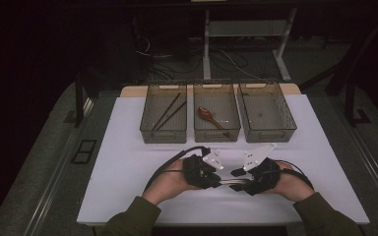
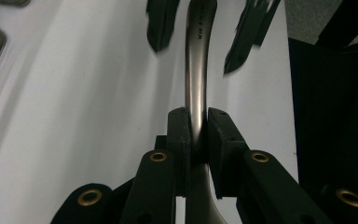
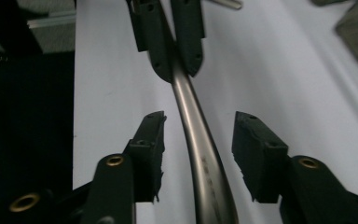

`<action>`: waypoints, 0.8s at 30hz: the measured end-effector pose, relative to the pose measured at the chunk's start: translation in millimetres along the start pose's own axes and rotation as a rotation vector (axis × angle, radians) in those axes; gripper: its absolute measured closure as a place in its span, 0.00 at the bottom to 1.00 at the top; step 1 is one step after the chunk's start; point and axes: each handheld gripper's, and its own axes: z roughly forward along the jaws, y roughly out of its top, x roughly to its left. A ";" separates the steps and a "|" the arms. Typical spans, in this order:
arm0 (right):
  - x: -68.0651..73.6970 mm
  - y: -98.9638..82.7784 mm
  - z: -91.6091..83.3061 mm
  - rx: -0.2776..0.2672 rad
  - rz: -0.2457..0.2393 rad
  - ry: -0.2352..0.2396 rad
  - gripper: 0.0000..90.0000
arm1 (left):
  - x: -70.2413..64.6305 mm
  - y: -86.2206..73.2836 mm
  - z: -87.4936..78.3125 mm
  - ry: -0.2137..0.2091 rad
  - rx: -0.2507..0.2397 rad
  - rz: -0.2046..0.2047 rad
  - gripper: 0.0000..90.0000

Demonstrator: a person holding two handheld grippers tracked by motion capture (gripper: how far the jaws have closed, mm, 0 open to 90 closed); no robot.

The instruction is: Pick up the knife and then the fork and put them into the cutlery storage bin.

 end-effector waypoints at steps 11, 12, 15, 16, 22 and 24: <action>3.2 7.8 15.8 0.052 -0.065 0.025 0.79 | -1.9 8.9 2.5 -0.023 0.002 0.030 0.88; 3.7 7.9 16.8 0.062 -0.072 0.025 0.80 | -2.1 9.0 2.5 -0.028 0.001 0.031 0.88; 4.7 7.9 17.2 0.064 -0.078 0.031 0.84 | -1.8 8.9 2.0 -0.034 0.000 0.043 0.88; 5.3 8.0 17.3 0.064 -0.087 0.031 0.85 | -1.9 8.5 1.7 -0.042 -0.008 0.042 0.88; 10.5 7.2 25.5 0.088 -0.096 0.073 0.92 | 0.4 6.9 -2.4 -0.083 -0.024 0.025 0.90; 9.4 5.1 29.8 0.106 -0.078 0.092 0.93 | 2.5 6.1 -6.2 -0.079 -0.050 0.023 0.99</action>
